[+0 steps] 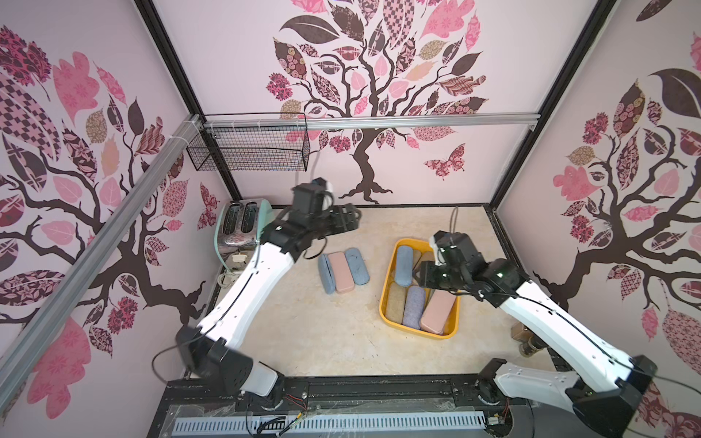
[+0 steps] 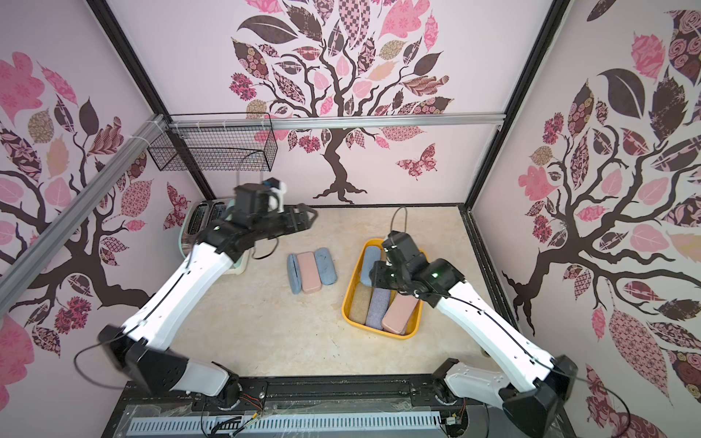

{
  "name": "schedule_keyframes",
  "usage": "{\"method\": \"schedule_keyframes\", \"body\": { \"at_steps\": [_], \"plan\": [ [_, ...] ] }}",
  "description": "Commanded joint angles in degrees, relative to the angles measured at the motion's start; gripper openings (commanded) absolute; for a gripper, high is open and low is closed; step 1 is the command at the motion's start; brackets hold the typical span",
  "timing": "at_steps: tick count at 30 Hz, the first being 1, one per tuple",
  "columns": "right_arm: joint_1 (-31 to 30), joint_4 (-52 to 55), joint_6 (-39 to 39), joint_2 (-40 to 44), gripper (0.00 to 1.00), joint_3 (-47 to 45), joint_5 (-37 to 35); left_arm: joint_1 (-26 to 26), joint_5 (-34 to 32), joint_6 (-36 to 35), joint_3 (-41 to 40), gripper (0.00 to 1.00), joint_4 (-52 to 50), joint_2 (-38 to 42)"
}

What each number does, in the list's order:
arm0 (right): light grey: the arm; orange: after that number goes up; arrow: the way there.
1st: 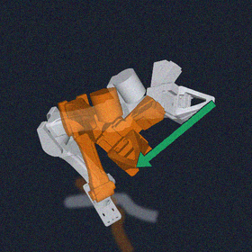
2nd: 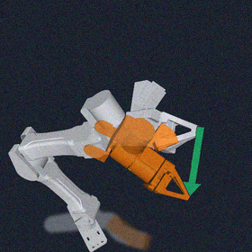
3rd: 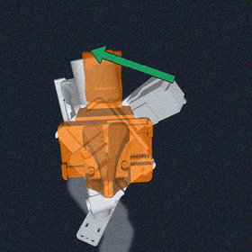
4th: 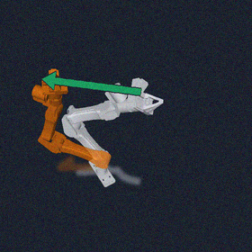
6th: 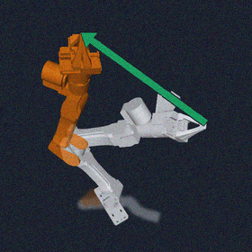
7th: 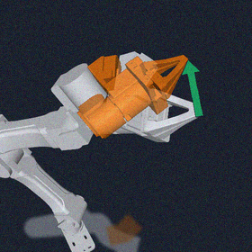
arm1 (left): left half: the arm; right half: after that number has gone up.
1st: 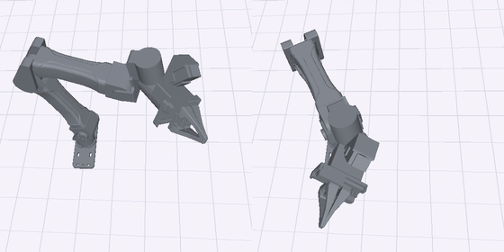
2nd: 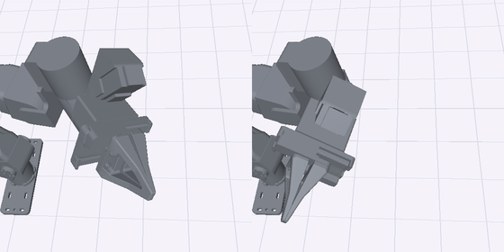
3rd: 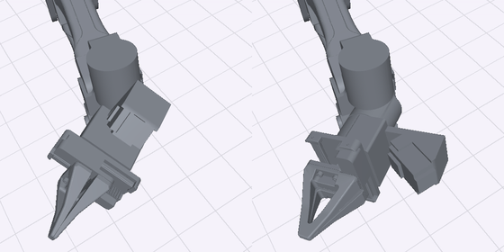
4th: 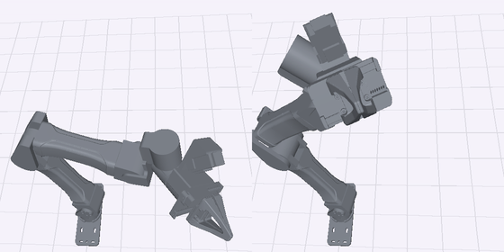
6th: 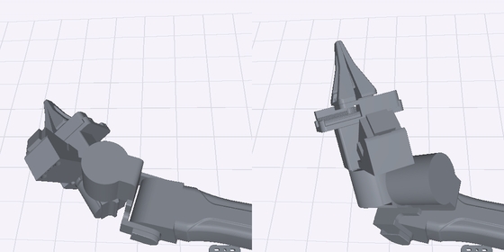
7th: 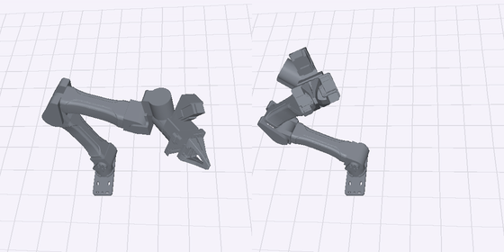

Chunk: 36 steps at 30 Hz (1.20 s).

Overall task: Put the glasses cases into the storage boxes
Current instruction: Place the glasses case in the storage box, then pick up the glasses case at the center of the board.

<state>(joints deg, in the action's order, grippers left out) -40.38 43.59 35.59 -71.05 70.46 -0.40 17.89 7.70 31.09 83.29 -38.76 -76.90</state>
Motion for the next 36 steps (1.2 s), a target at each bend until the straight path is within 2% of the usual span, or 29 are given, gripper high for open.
{"method": "schedule_keyframes", "body": {
  "at_steps": [1, 3, 6, 10, 14, 17, 19, 25, 32, 36],
  "plan": [
    [-3.02, -6.63, -1.22, -7.23, 0.45, 4.33, -2.39, -10.18, 2.06, -2.61, -13.03, 0.94, -2.91, 5.71],
    [-3.65, -8.71, -3.09, -13.27, 0.47, 7.13, -2.63, -15.34, 2.09, -2.53, -18.83, 0.94, -3.23, 9.55],
    [-3.67, -10.26, -5.63, -21.44, 0.5, 11.17, -4.31, -15.43, 1.84, -0.85, -26.2, 0.92, -0.59, 12.9],
    [-3.66, -9.39, -8.59, -31.67, 0.5, 18.07, -5.78, -15.45, 1.61, -0.46, -32.61, 0.88, 1.24, 12.42],
    [-3.69, -10.08, -10.24, -39.07, 0.51, 22.48, -6.51, -15.57, 2.25, -0.81, -31.96, 0.85, -0.53, 11.33],
    [-3.72, -11.76, -10.76, -43.22, 0.61, 24.28, -6.34, -15.56, 2.01, 0.15, -32.78, 0.85, 0.88, 11.69],
    [-3.69, -12.82, -10.89, -45.83, 0.62, 24.97, -6.61, -15.52, 2.05, 0.39, -33.23, 0.85, 0.99, 11.64],
    [-3.75, -11.07, -11.7, -54.03, 0.62, 31.38, -7.12, -15.59, 4.29, 0.76, -33.25, 0.84, 1.32, 9.75],
    [-3.69, -7.22, -13.44, -61.3, 0.62, 38.6, -11.82, -15.53, 6.99, 0.9, -32.75, 0.82, 1.15, 6.94],
    [-3.57, -7.28, -13.36, -63.35, 0.62, 39.06, -12.5, -15.52, 6.71, 0.89, -32.75, 0.82, 1.17, 7.55]
  ]
}}
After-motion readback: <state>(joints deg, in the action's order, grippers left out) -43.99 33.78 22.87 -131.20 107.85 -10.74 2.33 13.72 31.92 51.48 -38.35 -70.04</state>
